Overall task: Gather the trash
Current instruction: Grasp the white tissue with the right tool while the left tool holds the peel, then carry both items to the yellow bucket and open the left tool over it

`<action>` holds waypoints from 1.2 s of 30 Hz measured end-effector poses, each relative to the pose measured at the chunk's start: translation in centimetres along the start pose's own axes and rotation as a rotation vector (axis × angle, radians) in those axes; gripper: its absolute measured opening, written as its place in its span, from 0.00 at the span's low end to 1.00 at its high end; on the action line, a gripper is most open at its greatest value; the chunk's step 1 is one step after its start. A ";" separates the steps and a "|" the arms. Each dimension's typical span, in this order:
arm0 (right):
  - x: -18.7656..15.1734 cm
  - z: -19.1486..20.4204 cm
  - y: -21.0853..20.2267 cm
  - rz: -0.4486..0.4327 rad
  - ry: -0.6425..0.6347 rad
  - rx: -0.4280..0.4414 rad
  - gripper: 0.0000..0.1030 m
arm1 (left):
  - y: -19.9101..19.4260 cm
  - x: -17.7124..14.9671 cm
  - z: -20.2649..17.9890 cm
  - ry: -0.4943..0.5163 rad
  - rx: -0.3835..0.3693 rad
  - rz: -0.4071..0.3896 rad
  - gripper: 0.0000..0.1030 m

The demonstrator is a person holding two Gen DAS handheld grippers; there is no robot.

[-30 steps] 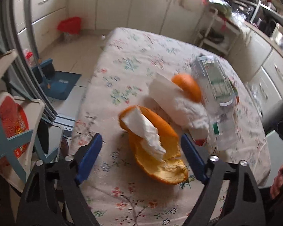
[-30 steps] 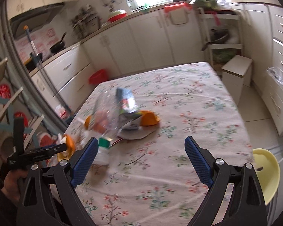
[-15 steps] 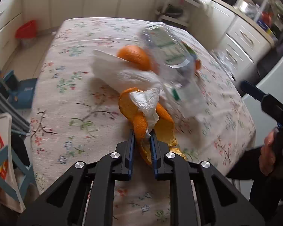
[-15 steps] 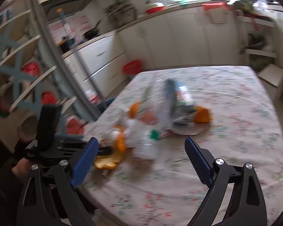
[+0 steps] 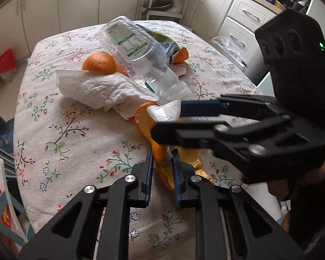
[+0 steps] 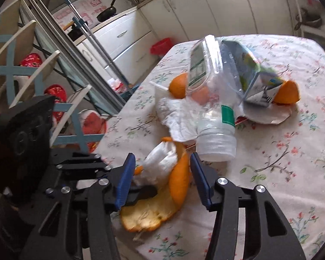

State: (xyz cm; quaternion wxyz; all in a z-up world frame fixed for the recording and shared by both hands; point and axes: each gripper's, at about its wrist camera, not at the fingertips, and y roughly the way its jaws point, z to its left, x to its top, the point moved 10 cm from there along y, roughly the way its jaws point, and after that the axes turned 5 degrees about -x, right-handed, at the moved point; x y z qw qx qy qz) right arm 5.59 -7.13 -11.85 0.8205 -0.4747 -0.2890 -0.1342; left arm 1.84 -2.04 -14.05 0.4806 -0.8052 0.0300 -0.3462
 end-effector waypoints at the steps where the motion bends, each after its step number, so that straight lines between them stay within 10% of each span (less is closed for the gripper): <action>1: 0.2 -0.1 -0.2 -0.016 -0.014 -0.028 0.51 | 0.1 0.0 -0.1 0.005 0.004 -0.001 0.15; 6: 0.3 0.3 -0.7 -0.045 -0.113 -0.092 0.49 | 0.2 0.4 -0.4 0.015 0.021 -0.009 0.23; 12: 0.2 -0.9 -0.3 -0.029 -0.058 -0.070 0.14 | 0.2 0.6 -1.5 0.068 0.038 -0.018 0.43; 22: 1.5 -2.4 -4.3 -0.094 0.147 0.145 0.13 | 0.9 0.2 -1.6 0.072 0.058 0.007 0.48; 36: 0.4 -6.8 -7.1 -0.098 0.169 0.036 0.13 | 1.6 1.0 -0.8 -0.060 -0.018 -0.017 0.47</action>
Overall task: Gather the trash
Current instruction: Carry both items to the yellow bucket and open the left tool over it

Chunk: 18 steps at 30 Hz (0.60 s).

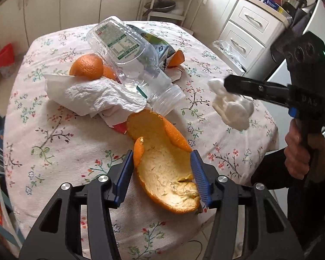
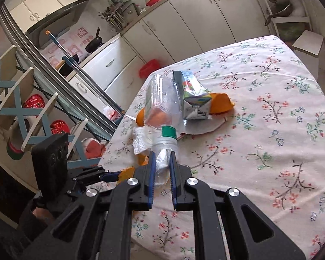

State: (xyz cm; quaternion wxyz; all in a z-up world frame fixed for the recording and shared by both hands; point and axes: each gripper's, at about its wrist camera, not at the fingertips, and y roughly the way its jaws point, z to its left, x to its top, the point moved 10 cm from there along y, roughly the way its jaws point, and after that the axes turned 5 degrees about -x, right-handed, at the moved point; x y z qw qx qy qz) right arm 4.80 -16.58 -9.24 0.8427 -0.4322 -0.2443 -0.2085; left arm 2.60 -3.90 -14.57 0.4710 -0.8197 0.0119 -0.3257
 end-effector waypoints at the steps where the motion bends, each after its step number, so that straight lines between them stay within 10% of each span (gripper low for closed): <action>1: -0.1 0.0 -0.1 0.001 -0.006 -0.005 0.13 | 0.1 0.0 -0.1 -0.006 -0.004 0.000 0.42; 6: -0.4 -0.7 -0.6 0.007 -0.030 -0.028 0.13 | 0.3 0.2 0.7 -0.031 0.011 -0.005 0.04; 18: 0.2 -4.3 -4.4 -0.059 0.002 -0.093 0.13 | -3.0 3.5 -3.5 0.041 -0.176 -0.152 0.03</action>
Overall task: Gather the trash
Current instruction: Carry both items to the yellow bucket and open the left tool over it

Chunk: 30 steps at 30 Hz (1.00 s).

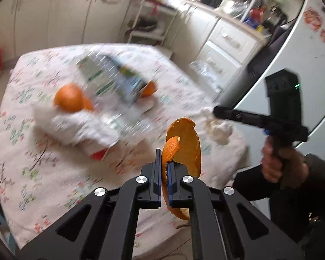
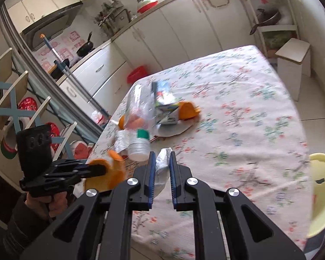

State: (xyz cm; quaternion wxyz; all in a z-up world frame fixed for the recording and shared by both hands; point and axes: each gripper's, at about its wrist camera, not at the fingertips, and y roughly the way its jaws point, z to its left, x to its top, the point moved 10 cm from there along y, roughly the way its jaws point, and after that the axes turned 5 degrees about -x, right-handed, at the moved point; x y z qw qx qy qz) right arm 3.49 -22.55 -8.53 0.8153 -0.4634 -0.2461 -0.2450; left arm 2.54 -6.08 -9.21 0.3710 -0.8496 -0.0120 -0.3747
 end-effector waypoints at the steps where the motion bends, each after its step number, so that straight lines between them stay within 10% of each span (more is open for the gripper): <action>1: 0.3 -0.7 -0.6 -0.015 0.010 -0.012 0.13 | 0.1 0.4 -0.5 0.009 -0.007 -0.011 0.03; 11: 2.8 -10.6 -9.6 -0.153 0.122 -0.195 0.13 | 3.7 5.3 -8.3 0.093 -0.111 -0.101 0.04; 19: 1.2 -20.9 -10.0 -0.003 0.217 -0.346 0.14 | 12.2 7.2 -17.2 0.073 -0.182 -0.095 0.04; 30: -1.9 -28.4 -7.7 0.082 0.469 -0.293 0.21 | 24.5 7.4 -20.3 -0.087 -0.103 -0.001 0.04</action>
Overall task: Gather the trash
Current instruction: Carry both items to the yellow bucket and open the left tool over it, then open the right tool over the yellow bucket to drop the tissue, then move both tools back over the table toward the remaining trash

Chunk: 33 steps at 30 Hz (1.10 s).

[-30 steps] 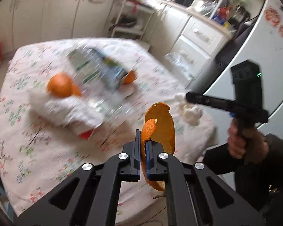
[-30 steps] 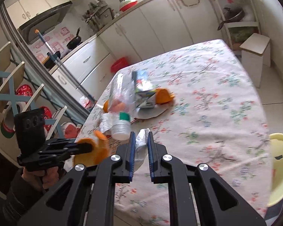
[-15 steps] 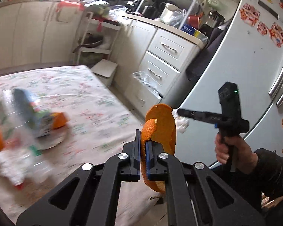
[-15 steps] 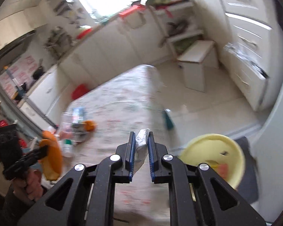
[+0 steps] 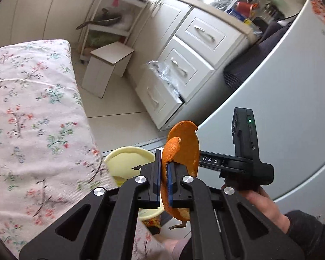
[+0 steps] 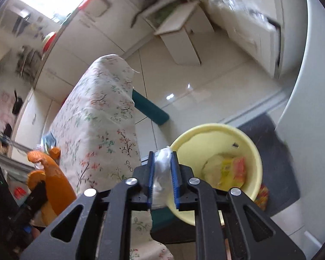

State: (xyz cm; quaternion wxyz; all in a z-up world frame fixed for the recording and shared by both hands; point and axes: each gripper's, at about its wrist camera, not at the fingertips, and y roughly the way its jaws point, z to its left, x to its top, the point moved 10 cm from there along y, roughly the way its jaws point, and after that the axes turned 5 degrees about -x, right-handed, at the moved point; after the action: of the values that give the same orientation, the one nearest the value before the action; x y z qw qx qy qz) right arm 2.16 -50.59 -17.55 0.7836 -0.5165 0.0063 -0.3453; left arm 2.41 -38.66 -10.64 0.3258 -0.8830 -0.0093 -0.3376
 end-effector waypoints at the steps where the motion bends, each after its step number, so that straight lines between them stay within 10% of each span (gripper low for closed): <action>1: 0.1 -0.4 0.0 0.001 0.001 -0.013 0.33 | 0.6 0.1 0.2 -0.005 0.005 0.004 0.04; 14: 3.8 -4.1 -5.6 -0.155 0.199 0.050 0.53 | 6.4 0.2 0.6 -0.026 0.127 0.070 0.05; 20: 4.4 -3.6 -6.9 -0.188 0.207 0.107 0.56 | 7.5 -0.1 0.6 -0.034 0.168 0.090 0.51; 33: 4.0 -2.0 -10.7 -0.206 0.216 0.242 0.65 | -0.3 0.8 1.3 -0.030 0.166 -0.012 0.72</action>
State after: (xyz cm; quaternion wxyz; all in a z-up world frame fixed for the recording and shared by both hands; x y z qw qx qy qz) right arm -1.27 -56.78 -8.40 0.7952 -0.3763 -0.0043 -0.4754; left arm 3.75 -37.80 -10.67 0.3958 -0.8579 -0.0473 -0.3243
